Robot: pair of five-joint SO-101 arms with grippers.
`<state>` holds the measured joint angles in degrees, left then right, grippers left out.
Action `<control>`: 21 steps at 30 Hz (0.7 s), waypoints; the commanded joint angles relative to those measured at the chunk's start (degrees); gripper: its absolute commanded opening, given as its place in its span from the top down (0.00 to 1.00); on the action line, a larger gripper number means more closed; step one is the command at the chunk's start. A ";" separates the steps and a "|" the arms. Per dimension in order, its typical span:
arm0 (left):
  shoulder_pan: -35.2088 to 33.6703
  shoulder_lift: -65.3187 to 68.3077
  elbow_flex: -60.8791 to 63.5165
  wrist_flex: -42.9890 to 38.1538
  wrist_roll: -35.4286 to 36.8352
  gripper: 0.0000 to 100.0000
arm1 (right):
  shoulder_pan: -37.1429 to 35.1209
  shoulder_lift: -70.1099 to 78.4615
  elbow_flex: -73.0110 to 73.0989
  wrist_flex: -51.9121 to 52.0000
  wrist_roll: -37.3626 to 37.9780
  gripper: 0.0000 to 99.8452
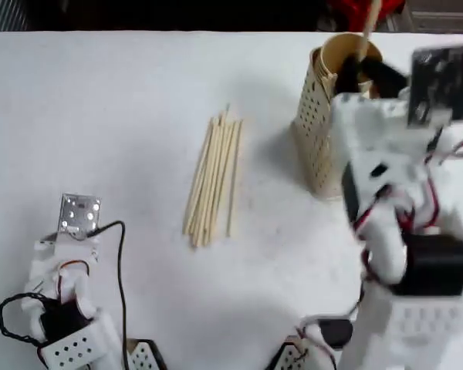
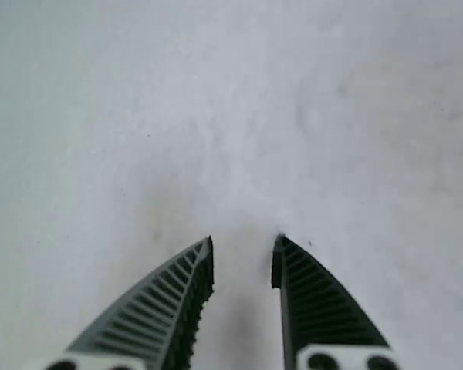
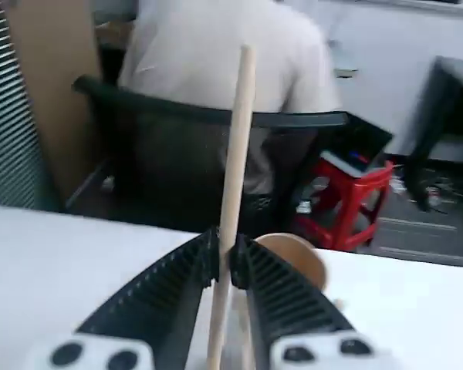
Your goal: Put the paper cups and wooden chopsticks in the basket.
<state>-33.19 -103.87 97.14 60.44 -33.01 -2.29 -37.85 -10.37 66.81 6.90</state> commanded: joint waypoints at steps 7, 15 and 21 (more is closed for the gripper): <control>-0.40 -0.40 -0.18 0.18 -0.26 0.86 | 8.66 6.99 -2.46 -7.34 -0.26 0.98; -0.40 -0.40 -0.18 0.18 -0.26 0.86 | 8.48 6.81 15.56 -24.22 -0.35 0.98; -0.40 -0.40 -0.18 0.18 -0.26 0.86 | 8.66 6.73 26.90 -30.55 -0.09 0.98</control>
<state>-33.19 -103.87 97.14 60.44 -33.01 5.71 -30.55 14.24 38.59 6.90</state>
